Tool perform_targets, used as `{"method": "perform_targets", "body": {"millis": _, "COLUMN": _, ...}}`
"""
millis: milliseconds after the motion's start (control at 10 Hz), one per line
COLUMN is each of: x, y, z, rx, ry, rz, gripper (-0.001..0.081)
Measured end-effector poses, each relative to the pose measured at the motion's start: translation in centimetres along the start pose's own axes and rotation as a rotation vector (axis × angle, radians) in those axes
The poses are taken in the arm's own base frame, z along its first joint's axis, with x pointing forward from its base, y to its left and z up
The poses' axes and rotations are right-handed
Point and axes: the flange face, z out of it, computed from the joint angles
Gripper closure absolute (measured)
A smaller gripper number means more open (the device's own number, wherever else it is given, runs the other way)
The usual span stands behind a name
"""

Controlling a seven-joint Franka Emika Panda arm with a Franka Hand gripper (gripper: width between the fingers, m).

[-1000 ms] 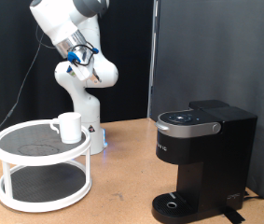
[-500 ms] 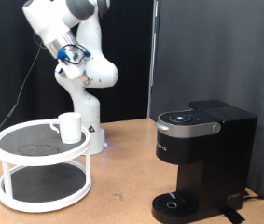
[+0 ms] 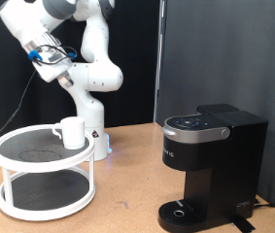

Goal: Make a cup of coffee with the keurig machine

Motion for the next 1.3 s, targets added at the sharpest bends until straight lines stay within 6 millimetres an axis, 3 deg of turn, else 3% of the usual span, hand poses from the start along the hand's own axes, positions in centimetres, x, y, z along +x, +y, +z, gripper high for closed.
{"method": "perform_targets", "body": {"millis": 300, "x": 0.9, "y": -1.0, "z": -1.3, "rx": -0.017, "ry": -0.013, "rz": 0.008, "gripper": 0.0806}}
{"method": "perform_targets", "body": {"millis": 700, "x": 1.3, "y": -1.5, "z": -0.8, "rx": -0.019, "ry": -0.061, "rz": 0.03, "gripper": 0.0806}}
{"method": "perform_targets", "body": {"millis": 1300, "x": 3.4, "y": -4.5, "z": 2.9, "rx": 0.008, "ry": -0.01, "rz": 0.046, "gripper": 0.0806}}
